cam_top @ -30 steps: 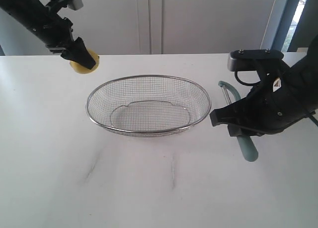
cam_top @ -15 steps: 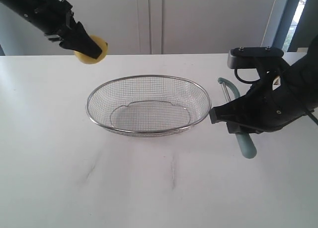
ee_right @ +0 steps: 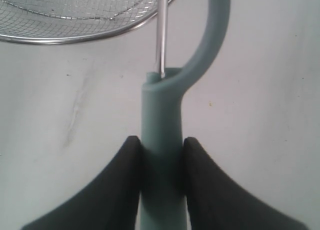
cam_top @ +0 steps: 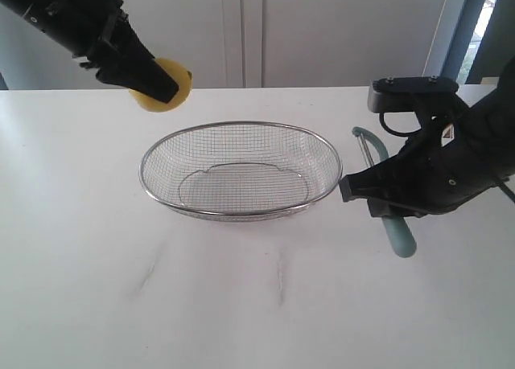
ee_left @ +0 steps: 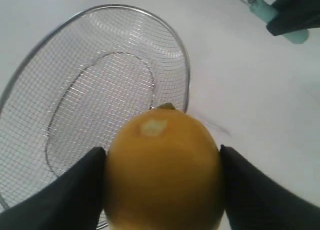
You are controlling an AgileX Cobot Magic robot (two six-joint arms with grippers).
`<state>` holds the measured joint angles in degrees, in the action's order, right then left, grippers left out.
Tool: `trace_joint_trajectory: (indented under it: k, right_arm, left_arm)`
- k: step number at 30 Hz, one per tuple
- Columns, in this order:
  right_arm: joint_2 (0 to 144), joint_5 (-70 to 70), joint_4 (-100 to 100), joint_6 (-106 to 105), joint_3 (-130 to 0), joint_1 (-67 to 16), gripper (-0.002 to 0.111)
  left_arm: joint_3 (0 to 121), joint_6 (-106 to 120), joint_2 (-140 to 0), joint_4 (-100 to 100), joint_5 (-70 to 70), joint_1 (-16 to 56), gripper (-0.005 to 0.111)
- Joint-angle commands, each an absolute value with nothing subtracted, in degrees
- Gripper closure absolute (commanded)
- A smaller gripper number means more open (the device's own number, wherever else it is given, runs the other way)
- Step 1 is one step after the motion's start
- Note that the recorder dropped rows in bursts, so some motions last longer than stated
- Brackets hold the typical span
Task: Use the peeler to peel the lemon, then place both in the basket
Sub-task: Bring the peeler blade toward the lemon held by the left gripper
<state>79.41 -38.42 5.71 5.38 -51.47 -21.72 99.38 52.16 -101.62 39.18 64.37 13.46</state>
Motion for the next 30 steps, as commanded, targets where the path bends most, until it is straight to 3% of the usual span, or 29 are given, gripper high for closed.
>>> trace_joint_trajectory:
  k: [1,11,19,30]
  right_arm:
    - [78.88,-39.41,5.99,4.33,-51.39,-21.75,0.108]
    - [78.88,-43.27,10.97,-1.6,-51.39,-21.63,0.108]
    - [78.88,-46.18,17.42,-8.89,-56.76,-21.63,0.108]
    - [80.19,-52.82,37.99,-28.55,-59.84,-13.88,0.108]
  left_arm:
    - [91.36,54.21,-95.25,41.1,60.72,16.76,0.107]
    - [75.07,61.52,-91.58,46.58,45.81,25.24,0.107]
    - [74.68,61.43,-91.58,47.13,44.75,25.44,0.107]
    - [74.68,61.43,-91.58,49.69,43.14,25.44,0.107]
